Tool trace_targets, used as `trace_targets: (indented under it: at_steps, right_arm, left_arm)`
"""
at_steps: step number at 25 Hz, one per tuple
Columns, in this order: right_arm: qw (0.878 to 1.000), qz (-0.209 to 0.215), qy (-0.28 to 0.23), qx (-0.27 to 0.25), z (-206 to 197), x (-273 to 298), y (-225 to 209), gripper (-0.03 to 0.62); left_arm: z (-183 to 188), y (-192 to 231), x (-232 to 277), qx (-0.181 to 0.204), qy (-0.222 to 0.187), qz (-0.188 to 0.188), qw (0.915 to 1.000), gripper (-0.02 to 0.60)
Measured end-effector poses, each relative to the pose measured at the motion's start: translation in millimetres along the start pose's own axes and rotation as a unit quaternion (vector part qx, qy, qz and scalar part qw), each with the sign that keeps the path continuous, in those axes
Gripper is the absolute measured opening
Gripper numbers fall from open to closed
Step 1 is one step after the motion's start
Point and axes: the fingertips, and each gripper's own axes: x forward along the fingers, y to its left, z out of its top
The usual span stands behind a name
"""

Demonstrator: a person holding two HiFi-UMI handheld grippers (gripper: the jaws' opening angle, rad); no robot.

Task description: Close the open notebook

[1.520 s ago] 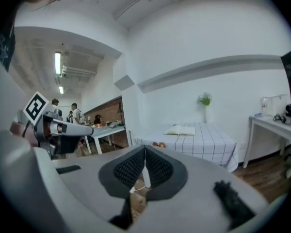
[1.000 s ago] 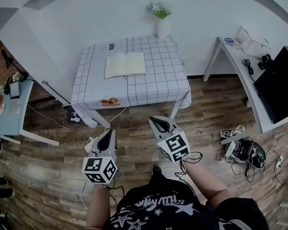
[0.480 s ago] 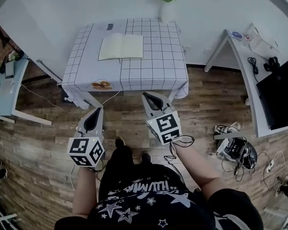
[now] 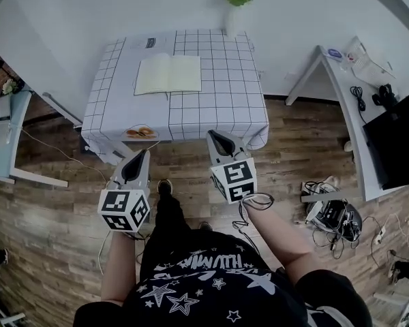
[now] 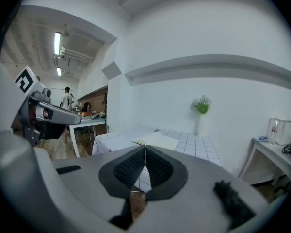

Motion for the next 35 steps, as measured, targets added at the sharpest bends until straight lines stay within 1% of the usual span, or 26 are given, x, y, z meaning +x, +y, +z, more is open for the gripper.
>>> trace_targets:
  at_steps: [4, 9, 13, 18, 21, 24, 26, 29, 31, 33, 35]
  right_arm:
    - [0.999, 0.0, 0.013, 0.031, -0.4, 37.0, -7.3, 0.014]
    - [0.998, -0.003, 0.023, 0.051, 5.4, 88.1, -15.2, 0.014]
    - [0.998, -0.007, 0.031, 0.06, 15.2, 132.0, -20.6, 0.014]
    - [0.997, -0.01, 0.047, 0.064, 23.4, 178.4, -26.3, 0.014]
    - [0.995, -0.002, 0.058, 0.079, 24.1, 205.6, -24.6, 0.014]
    - [0.993, 0.013, 0.079, 0.082, 18.4, 233.9, -15.9, 0.014]
    - [0.992, 0.025, 0.097, 0.072, 11.1, 252.3, -6.4, 0.014]
    - [0.991, 0.053, 0.116, 0.042, 2.0, 274.5, 12.6, 0.015]
    - [0.99, 0.063, 0.128, 0.009, -2.3, 287.6, 22.8, 0.015]
    - [0.987, 0.063, 0.146, -0.03, -7.9, 299.6, 28.7, 0.019]
    - [0.982, 0.06, 0.165, -0.07, -14.2, 310.6, 31.8, 0.098]
  left_arm:
    - [7.3, 29.6, 27.1, -0.007, -0.001, -0.001, 1.0, 0.009]
    - [10.9, 66.8, 61.0, -0.017, 0.004, -0.008, 0.9998, 0.009]
    - [20.3, 103.6, 91.9, -0.029, 0.009, -0.012, 0.9995, 0.009]
    - [29.9, 139.6, 126.2, -0.03, 0.023, -0.022, 0.9991, 0.009]
    - [31.4, 159.8, 142.0, -0.031, 0.032, -0.027, 0.9986, 0.009]
    - [30.0, 181.3, 154.5, -0.031, 0.042, -0.03, 0.9982, 0.009]
    - [28.0, 197.4, 161.7, -0.034, 0.048, -0.03, 0.9978, 0.009]
    - [23.8, 219.5, 169.3, -0.04, 0.056, -0.032, 0.9971, 0.009]
    - [20.9, 232.7, 173.6, -0.041, 0.063, -0.036, 0.9965, 0.009]
    - [18.0, 242.7, 177.4, -0.042, 0.069, -0.043, 0.9958, 0.009]
    - [15.0, 250.3, 180.2, -0.041, 0.074, -0.051, 0.9952, 0.009]
